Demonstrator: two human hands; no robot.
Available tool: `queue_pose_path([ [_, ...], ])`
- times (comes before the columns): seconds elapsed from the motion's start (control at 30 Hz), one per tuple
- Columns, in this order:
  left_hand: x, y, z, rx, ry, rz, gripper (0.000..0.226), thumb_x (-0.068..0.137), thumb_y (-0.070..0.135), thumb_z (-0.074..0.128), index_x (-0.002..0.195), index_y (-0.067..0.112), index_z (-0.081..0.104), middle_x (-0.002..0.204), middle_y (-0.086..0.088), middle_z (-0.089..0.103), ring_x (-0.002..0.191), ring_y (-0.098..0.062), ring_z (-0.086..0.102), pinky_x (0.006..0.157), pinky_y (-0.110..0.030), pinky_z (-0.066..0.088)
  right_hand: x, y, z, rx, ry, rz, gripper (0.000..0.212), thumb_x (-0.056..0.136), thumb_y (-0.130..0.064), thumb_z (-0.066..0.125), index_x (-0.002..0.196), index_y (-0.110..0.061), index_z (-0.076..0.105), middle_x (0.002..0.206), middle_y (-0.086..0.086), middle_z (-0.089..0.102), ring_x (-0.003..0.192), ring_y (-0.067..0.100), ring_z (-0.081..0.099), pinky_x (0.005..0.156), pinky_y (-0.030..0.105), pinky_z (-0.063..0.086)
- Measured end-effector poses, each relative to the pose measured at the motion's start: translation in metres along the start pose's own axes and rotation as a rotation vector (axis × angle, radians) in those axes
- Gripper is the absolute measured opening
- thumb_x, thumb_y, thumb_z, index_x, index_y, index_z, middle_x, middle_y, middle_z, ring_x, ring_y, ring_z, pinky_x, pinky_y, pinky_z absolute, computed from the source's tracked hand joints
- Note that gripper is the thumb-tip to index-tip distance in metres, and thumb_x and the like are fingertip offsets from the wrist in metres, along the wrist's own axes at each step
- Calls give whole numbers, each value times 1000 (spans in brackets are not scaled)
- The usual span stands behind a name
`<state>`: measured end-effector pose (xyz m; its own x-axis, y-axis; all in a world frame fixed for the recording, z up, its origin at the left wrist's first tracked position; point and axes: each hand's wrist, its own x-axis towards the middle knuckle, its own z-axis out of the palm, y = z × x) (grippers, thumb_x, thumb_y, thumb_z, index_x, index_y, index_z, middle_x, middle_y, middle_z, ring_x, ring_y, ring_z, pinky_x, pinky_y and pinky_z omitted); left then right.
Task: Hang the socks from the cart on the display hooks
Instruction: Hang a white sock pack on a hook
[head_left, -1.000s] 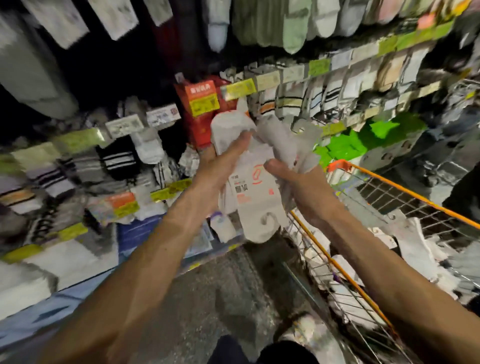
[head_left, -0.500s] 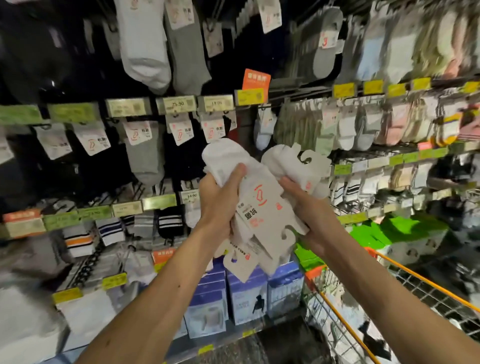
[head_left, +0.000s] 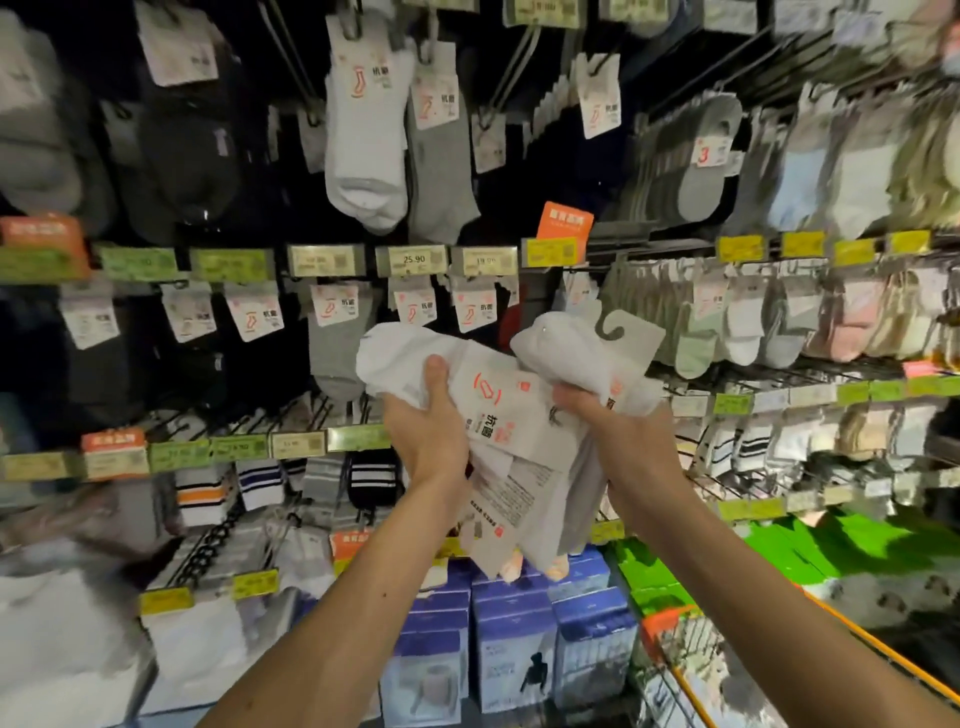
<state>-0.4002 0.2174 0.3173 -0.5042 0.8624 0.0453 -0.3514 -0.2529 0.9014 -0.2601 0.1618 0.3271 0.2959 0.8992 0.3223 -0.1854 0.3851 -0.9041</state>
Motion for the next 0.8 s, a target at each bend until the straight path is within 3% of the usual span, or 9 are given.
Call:
queue_pose_path([
  [0.13,17,13,-19,230,-104,-64,48,98,56,47,121,14,55,105,-6,69,92,-23,68,79,-41,59,14,-8,14,-15,-52,-32,19,84,-8,77,96,-22,72,90,-5,78,87,14,75,68,28,60],
  [0.23,22,34,-47,402,-316,-125,60,99,63,35,119,14,64,97,-7,74,83,-24,72,71,-40,61,24,-14,23,3,-68,6,17,85,-7,76,97,-18,71,88,-5,78,82,13,75,61,25,59],
  [0.3,17,56,-69,625,-470,-127,68,99,66,31,100,9,70,77,-10,75,66,-23,72,58,-33,58,28,-18,27,-3,-84,25,19,85,-6,75,100,-16,71,90,-3,78,81,12,75,60,25,59],
  [0.4,19,80,-97,1055,-406,246,77,92,72,37,69,5,70,54,-6,68,51,-21,66,63,-37,59,31,-21,29,-46,-124,40,22,85,-5,75,103,-15,71,96,0,77,85,13,75,63,25,60],
  [0.47,22,93,-104,1013,-332,579,78,85,77,38,65,7,66,52,-2,62,49,-17,58,60,-35,52,30,-23,33,-54,-164,70,26,84,-6,75,109,-12,71,101,4,77,88,17,75,66,28,60],
  [0.53,24,105,-100,877,-430,752,63,83,79,44,78,21,68,68,13,63,65,-3,57,63,-29,46,29,-27,42,-28,-203,106,30,85,-7,75,114,-10,70,104,7,77,90,20,75,64,29,60],
  [0.63,30,109,-86,929,-693,791,53,79,74,52,120,41,62,118,25,53,116,2,50,98,-29,42,27,-37,58,30,-248,139,28,88,-11,72,116,-11,69,102,6,77,90,19,75,62,27,60],
  [0.7,32,105,-84,912,-774,728,63,76,75,52,131,44,56,133,24,44,127,3,42,107,-26,36,27,-42,66,54,-262,146,28,90,-17,71,118,-12,69,102,5,78,91,20,75,64,29,60],
  [0.8,25,99,-88,952,-847,687,77,71,78,53,140,46,46,143,21,35,127,4,37,99,-12,30,25,-40,70,55,-274,202,28,90,-25,70,115,-12,71,99,7,78,88,22,76,61,30,59],
])
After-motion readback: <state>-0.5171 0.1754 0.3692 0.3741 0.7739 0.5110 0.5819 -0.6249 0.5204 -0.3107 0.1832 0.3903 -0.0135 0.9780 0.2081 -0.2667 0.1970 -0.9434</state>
